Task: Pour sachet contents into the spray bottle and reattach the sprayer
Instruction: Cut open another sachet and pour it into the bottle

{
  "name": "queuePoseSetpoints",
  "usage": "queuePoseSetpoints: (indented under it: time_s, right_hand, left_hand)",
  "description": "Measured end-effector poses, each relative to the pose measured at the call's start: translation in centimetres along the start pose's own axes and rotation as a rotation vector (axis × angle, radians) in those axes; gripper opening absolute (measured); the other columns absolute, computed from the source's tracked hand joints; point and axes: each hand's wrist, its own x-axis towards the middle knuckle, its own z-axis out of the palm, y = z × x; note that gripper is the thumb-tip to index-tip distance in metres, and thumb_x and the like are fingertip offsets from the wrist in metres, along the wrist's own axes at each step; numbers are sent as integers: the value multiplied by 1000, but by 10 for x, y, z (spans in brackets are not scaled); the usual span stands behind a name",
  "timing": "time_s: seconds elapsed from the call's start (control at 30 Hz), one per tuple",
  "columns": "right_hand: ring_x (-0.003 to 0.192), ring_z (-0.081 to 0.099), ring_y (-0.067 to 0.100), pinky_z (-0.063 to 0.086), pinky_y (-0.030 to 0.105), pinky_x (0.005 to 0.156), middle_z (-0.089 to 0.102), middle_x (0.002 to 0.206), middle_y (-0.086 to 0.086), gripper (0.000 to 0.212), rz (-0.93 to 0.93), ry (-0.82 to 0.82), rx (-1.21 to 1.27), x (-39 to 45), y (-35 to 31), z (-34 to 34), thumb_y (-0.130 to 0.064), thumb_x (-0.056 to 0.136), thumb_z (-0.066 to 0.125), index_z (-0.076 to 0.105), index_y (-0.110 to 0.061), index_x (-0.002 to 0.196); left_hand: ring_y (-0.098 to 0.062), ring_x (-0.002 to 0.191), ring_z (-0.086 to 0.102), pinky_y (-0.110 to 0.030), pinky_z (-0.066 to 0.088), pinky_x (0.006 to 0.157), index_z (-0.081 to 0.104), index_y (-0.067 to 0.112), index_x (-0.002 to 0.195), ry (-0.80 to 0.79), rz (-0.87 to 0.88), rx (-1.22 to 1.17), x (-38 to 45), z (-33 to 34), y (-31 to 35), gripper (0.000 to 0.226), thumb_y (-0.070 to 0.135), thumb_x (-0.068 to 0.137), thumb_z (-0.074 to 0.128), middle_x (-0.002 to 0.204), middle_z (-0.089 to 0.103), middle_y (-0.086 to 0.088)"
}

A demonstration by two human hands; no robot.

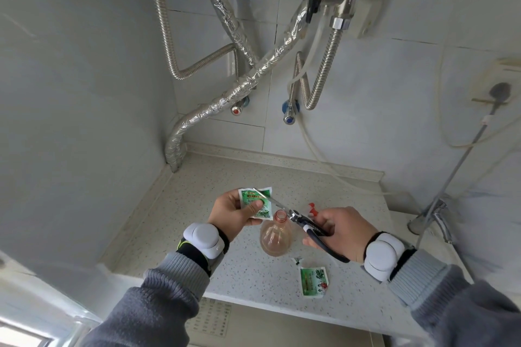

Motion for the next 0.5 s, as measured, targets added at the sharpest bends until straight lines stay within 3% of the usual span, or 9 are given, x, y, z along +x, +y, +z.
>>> queuePoseSetpoints:
  time_s: [0.33, 0.5]
  right_hand:
    - [57, 64, 5, 57, 28, 62, 69, 63, -10, 43, -48, 68, -173, -3, 2, -6, -65, 61, 77, 68, -25, 76]
    - [59, 61, -10, 48, 9, 57, 66, 59, -14, 42, -56, 99, -189, -6, 9, -8, -63, 60, 79, 68, -25, 75]
  left_hand:
    - [-22, 74, 74, -29, 60, 60, 72, 8, 85, 19, -98, -96, 1, 3, -8, 9, 1, 80, 72, 81, 76, -11]
    - [-23, 75, 74, -28, 58, 57, 70, 3, 89, -23, -128, -142, 0, 8, -9, 11, -3, 81, 69, 82, 76, -14]
